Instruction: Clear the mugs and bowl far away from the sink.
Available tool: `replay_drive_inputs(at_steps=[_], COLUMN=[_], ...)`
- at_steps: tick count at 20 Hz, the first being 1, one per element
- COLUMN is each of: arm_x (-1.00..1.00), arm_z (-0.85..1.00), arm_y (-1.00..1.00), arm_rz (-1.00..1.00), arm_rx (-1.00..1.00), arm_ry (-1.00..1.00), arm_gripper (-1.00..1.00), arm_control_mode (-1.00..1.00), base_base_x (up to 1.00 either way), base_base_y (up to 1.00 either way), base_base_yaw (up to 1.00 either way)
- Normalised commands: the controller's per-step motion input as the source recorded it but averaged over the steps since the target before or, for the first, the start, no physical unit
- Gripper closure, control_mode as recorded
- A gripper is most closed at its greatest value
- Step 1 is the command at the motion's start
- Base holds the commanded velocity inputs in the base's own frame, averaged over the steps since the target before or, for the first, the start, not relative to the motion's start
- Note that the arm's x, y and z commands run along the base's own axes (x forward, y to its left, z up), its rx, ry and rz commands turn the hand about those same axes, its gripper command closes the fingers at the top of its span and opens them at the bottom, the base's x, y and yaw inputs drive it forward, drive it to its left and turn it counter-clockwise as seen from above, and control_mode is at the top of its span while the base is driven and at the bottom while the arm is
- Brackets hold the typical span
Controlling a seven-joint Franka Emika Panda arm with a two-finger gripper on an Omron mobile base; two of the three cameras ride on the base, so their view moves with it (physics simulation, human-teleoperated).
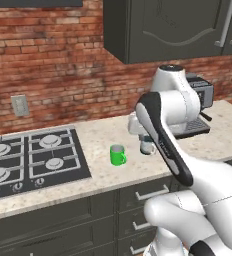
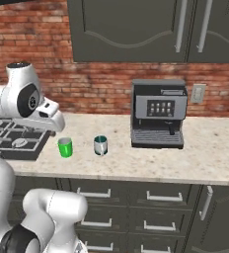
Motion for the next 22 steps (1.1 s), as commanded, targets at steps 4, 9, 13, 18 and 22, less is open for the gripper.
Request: replay_drive_inputs(at_steps=[4, 9, 13, 18, 22], arm_x=[0.0, 0.0, 0.0, 0.0, 0.0], arm_z=[0.0, 0.0, 0.0, 0.0, 0.0], arm_y=[0.0, 0.0, 0.0, 0.0, 0.0], arm_rz=[0.0, 0.0, 0.0, 0.0, 0.0], arm_rx=[0.0, 0.0, 0.0, 0.0, 0.0], arm_ry=[0.0, 0.0, 0.0, 0.0, 0.0], arm_gripper=[-1.0, -1.0, -1.0, -1.0, -1.0], arm_control_mode=[1.0, 1.0, 1.0, 1.0, 1.0], base_base_x=[-0.8, -0.54, -0.16, -0.01, -0.03], base_base_y=[-0.01, 0.0, 0.0, 0.0, 0.0], base_base_yaw=[0.03, 0.58, 0.83, 0.92, 0.99])
